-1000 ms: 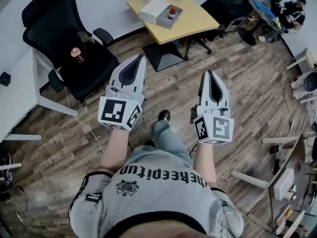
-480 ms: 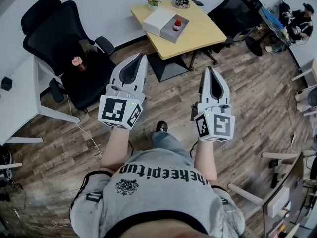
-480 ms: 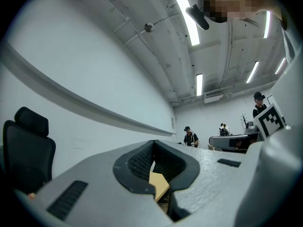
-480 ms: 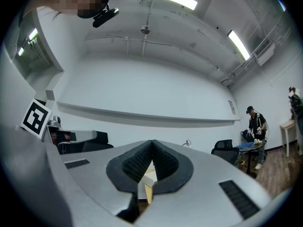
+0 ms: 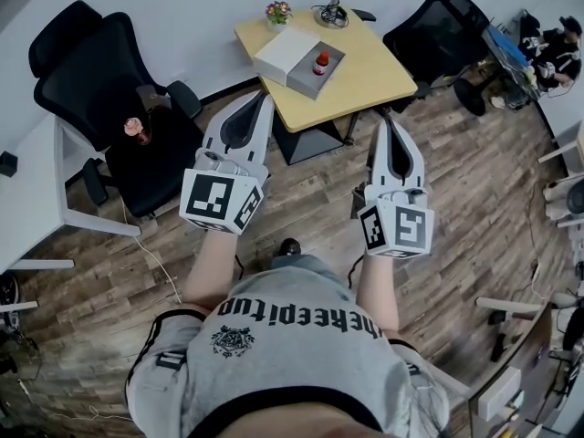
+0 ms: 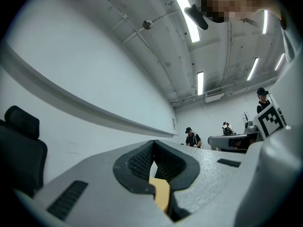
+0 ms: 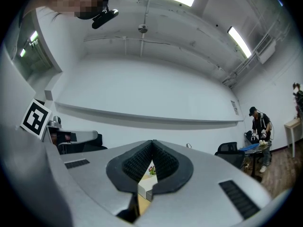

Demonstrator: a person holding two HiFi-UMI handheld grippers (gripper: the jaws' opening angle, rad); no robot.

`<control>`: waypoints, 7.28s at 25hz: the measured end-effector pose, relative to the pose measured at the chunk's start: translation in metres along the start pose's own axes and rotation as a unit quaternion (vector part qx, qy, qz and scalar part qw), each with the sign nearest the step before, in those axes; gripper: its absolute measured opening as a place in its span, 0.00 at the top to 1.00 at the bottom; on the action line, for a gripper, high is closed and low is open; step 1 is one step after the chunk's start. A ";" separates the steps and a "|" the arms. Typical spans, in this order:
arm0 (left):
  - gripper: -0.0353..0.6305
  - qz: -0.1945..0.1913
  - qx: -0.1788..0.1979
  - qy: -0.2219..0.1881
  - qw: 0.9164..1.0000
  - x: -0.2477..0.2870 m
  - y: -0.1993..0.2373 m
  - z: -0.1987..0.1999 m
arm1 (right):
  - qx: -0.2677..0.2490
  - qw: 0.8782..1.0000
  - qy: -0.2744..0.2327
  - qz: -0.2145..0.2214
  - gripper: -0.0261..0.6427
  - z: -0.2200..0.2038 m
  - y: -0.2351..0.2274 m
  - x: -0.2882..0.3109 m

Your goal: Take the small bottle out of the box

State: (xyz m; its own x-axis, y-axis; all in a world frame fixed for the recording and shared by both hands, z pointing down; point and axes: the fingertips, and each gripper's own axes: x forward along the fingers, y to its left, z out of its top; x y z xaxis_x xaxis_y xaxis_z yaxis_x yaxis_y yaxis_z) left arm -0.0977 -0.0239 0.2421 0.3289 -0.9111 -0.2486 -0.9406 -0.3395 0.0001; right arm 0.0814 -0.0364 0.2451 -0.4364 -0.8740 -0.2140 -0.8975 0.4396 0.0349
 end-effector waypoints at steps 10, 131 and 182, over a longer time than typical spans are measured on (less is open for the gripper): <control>0.94 0.004 0.007 -0.001 1.000 0.058 -0.005 -0.014 | 0.007 1.000 -0.005 0.016 0.96 -0.014 -0.041 0.039; 0.61 -0.483 0.220 0.488 0.693 0.372 0.068 -0.492 | 0.037 0.970 0.149 -0.189 0.96 -0.213 -0.206 0.317; 0.62 -0.153 0.042 0.204 0.966 0.275 0.056 -0.189 | 0.008 0.995 0.095 -0.010 0.96 -0.115 -0.113 0.236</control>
State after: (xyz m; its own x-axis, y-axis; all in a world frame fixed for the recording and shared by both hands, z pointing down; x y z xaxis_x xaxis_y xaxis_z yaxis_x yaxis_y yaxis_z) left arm -0.0437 -0.3372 0.3564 0.5829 -0.7927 0.1784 -0.7917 -0.6035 -0.0947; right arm 0.0723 -0.3162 0.3028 -0.4249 -0.9049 -0.0265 -0.9052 0.4246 0.0165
